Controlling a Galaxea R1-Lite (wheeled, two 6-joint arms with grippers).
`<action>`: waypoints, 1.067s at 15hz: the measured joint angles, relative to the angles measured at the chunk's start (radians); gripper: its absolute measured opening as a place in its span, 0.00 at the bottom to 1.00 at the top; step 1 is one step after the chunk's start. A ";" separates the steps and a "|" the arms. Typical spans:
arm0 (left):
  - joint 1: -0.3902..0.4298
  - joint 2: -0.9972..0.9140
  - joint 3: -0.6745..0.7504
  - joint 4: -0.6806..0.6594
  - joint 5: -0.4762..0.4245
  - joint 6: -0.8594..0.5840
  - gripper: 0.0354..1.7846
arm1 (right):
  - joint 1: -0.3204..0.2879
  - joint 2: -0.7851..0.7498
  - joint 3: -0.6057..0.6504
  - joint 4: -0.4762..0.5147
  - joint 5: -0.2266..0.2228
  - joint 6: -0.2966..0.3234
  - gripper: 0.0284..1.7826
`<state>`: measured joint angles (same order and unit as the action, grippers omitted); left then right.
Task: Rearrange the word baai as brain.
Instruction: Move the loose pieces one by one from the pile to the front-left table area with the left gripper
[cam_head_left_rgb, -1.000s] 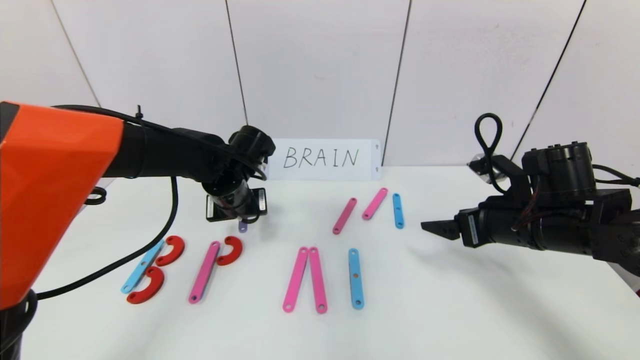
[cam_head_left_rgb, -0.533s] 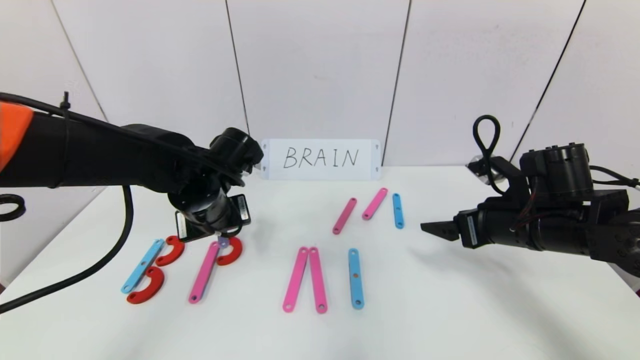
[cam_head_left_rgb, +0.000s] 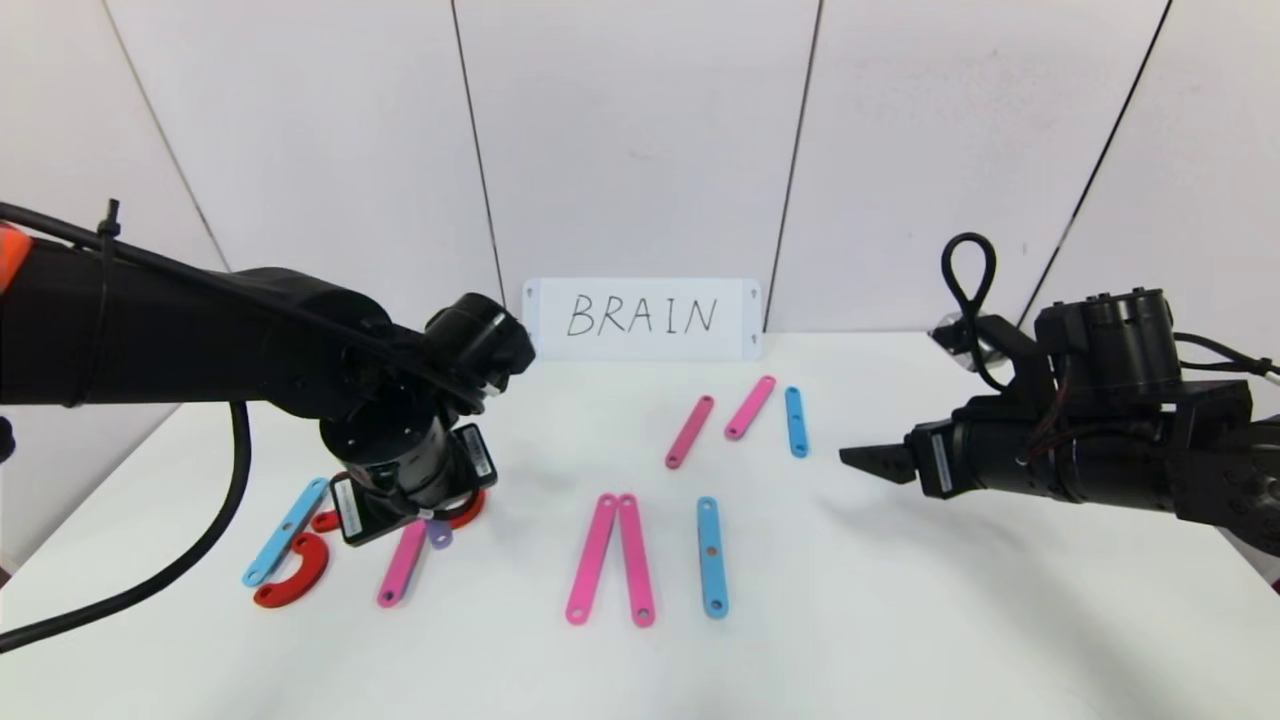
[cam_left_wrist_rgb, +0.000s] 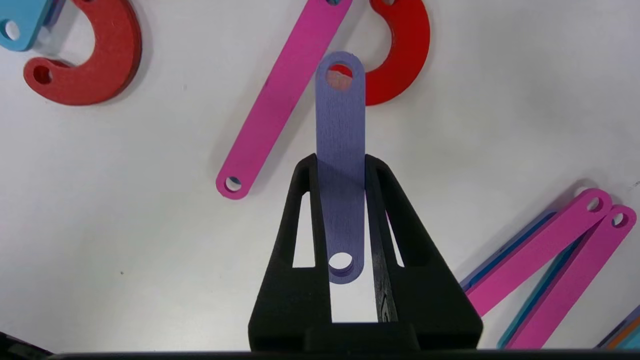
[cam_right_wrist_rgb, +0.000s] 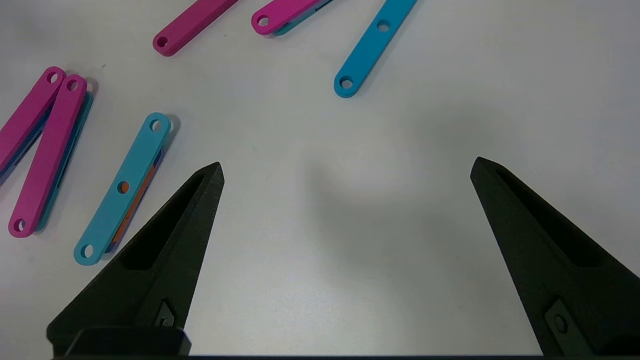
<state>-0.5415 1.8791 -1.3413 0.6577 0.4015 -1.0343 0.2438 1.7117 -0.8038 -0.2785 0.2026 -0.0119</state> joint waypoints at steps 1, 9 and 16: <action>-0.006 0.001 0.009 -0.001 0.001 -0.003 0.14 | 0.000 0.001 0.000 0.000 0.000 0.000 0.97; -0.030 0.020 0.103 -0.080 -0.010 -0.009 0.14 | 0.005 0.010 -0.001 0.000 0.000 0.000 0.97; -0.032 0.051 0.125 -0.083 -0.010 -0.009 0.14 | 0.006 0.013 0.000 0.000 0.000 0.001 0.97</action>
<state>-0.5738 1.9300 -1.2166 0.5747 0.3911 -1.0430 0.2500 1.7243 -0.8038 -0.2785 0.2023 -0.0104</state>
